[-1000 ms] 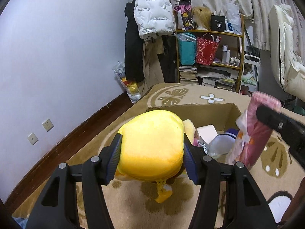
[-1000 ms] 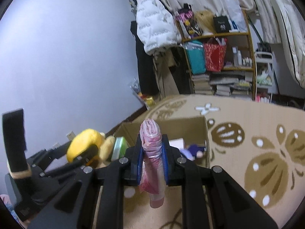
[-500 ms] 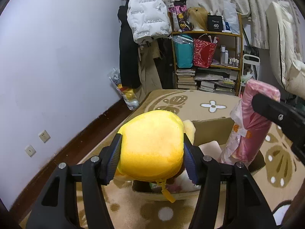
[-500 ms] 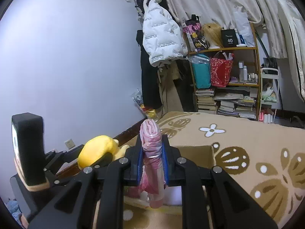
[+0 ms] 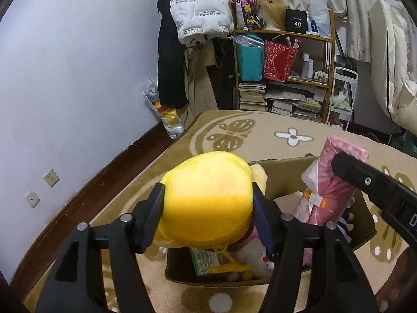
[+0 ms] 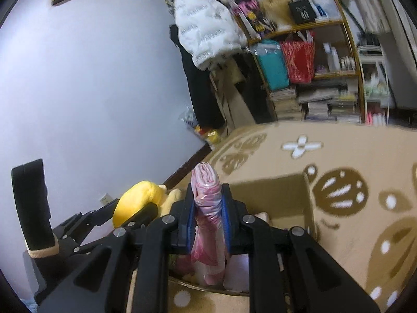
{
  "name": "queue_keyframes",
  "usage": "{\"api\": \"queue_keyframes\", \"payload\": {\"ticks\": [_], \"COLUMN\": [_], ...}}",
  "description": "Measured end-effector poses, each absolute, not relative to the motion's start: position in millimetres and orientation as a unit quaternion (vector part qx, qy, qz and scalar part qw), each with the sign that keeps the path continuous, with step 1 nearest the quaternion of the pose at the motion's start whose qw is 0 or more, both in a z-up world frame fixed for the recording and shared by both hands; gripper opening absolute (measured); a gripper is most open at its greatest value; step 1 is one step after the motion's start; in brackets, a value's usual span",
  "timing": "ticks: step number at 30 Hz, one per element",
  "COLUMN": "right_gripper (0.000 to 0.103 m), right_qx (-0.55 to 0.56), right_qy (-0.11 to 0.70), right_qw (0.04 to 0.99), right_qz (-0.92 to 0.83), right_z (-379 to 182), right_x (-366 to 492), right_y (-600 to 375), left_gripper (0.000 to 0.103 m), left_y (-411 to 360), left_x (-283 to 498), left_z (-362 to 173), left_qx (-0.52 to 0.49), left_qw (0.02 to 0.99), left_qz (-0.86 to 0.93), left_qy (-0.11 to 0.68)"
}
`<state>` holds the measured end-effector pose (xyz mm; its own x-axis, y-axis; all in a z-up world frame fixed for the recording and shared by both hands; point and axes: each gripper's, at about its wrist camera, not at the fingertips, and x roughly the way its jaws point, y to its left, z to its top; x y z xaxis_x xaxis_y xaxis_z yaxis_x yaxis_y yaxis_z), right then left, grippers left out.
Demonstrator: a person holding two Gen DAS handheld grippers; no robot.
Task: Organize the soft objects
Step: 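Lift the duck plush with the left tool while the right tool carries the pink package over the box, then open both tools to drop the duck plush and pink package into the box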
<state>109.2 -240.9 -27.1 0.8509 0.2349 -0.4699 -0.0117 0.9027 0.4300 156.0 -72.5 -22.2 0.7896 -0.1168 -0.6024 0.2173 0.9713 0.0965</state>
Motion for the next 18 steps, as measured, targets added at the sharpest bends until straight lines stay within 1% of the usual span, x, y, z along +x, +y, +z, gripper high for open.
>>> {"api": "queue_keyframes", "payload": {"ticks": [4, 6, 7, 8, 9, 11, 12, 14, 15, 17, 18], "right_gripper": [0.022, 0.026, 0.031, 0.04, 0.044, 0.056, 0.059, 0.07, 0.073, 0.083, 0.084], "right_qx": [0.218, 0.215, 0.216, 0.219, 0.224, 0.23, 0.229, 0.224, 0.22, 0.208, 0.204], "right_qy": [0.288, 0.296, 0.297, 0.298, 0.298, 0.297, 0.297, 0.298, 0.3, 0.303, 0.302], "right_qw": [0.931, 0.93, 0.929, 0.928, 0.927, 0.926, 0.927, 0.928, 0.928, 0.93, 0.931], "right_qz": [0.053, 0.042, 0.041, 0.041, 0.04, 0.029, 0.024, 0.017, 0.017, 0.016, 0.015], "right_z": [-39.4, -43.3, -44.0, -45.4, -45.9, -47.0, -47.3, -46.3, -45.3, -41.5, -39.8], "right_x": [113.5, 113.2, 113.0, 111.8, 111.5, 109.1, 108.2, 106.4, 105.5, 103.1, 101.7], "right_y": [-250.0, -253.6, -255.1, -257.5, -259.9, -265.5, -266.6, -269.1, -268.8, -267.4, -266.7], "left_gripper": [0.075, 0.084, 0.086, 0.09, 0.095, 0.097, 0.098, 0.1, 0.1, 0.1, 0.1], "left_y": [-71.1, -70.6, -70.6, -70.3, -70.0, -68.6, -66.4, -61.6, -58.7, -54.2, -51.3], "left_x": [157.6, 156.7, 155.9, 153.9, 152.2, 149.2, 147.5, 146.8, 146.3, 144.7, 143.6], "left_z": [-26.5, -27.0, -25.9, -24.5, -23.1, -20.0, -18.1, -15.9, -14.9, -13.2, -12.2], "left_qx": [0.076, 0.073, 0.075, 0.078, 0.082, 0.086, 0.083, 0.078, 0.074, 0.071, 0.07], "left_qw": [0.943, 0.942, 0.944, 0.946, 0.947, 0.949, 0.95, 0.95, 0.95, 0.951, 0.951], "left_qz": [-0.078, -0.077, -0.074, -0.069, -0.066, -0.058, -0.056, -0.054, -0.049, -0.043, -0.04], "left_qy": [0.315, 0.317, 0.313, 0.307, 0.303, 0.298, 0.297, 0.298, 0.298, 0.298, 0.298]}}
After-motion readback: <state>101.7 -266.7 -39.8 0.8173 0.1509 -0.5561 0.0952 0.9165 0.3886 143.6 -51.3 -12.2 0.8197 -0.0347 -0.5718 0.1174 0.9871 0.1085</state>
